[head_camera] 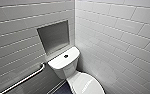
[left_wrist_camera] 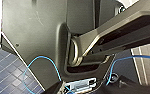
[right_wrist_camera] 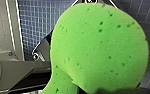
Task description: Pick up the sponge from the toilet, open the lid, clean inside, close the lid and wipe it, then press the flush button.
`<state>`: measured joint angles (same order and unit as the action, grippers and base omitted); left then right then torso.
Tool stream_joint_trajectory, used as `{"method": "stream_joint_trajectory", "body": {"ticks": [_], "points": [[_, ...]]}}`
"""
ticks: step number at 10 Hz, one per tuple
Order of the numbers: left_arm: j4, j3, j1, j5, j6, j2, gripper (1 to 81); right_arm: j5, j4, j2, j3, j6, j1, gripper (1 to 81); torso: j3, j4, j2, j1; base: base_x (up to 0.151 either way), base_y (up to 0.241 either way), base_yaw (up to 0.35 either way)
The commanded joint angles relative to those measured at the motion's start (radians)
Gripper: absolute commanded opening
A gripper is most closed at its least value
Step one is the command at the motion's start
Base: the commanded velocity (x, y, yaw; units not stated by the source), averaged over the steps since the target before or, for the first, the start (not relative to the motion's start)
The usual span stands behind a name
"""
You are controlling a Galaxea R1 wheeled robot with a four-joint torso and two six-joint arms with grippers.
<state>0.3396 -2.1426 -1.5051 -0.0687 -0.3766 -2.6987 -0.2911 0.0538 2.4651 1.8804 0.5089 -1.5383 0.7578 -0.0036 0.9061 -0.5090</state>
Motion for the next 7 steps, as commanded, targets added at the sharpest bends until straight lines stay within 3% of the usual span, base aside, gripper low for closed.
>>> {"method": "stream_joint_trajectory", "body": {"ticks": [1, 3, 5, 7], "points": [[0.003, -0.069, -0.014, 0.064, -0.002, -0.063, 81.1, 0.052, 0.035, 0.031, 0.046, -0.004, -0.012, 1.0, 0.000, 0.000, -0.095, 0.061, 0.000, 0.000, 0.000], [0.004, -0.124, -0.014, 0.064, -0.001, -0.090, 81.1, 0.052, 0.049, 0.077, 0.098, -0.007, -0.020, 1.0, -0.100, 0.000, -0.166, 0.108, 0.000, 0.000, 0.000], [-0.001, -0.154, -0.019, 0.066, -0.001, -0.101, 81.1, 0.052, 0.050, 0.103, 0.132, -0.007, -0.032, 1.0, -0.132, 0.000, -0.220, 0.141, 0.000, 0.000, 0.000], [-0.001, -0.160, -0.027, 0.064, -0.001, -0.112, 81.1, 0.052, 0.050, 0.132, 0.169, -0.007, -0.040, 1.0, -0.203, 0.000, -0.288, 0.186, 0.000, 0.000, 0.000]]}}
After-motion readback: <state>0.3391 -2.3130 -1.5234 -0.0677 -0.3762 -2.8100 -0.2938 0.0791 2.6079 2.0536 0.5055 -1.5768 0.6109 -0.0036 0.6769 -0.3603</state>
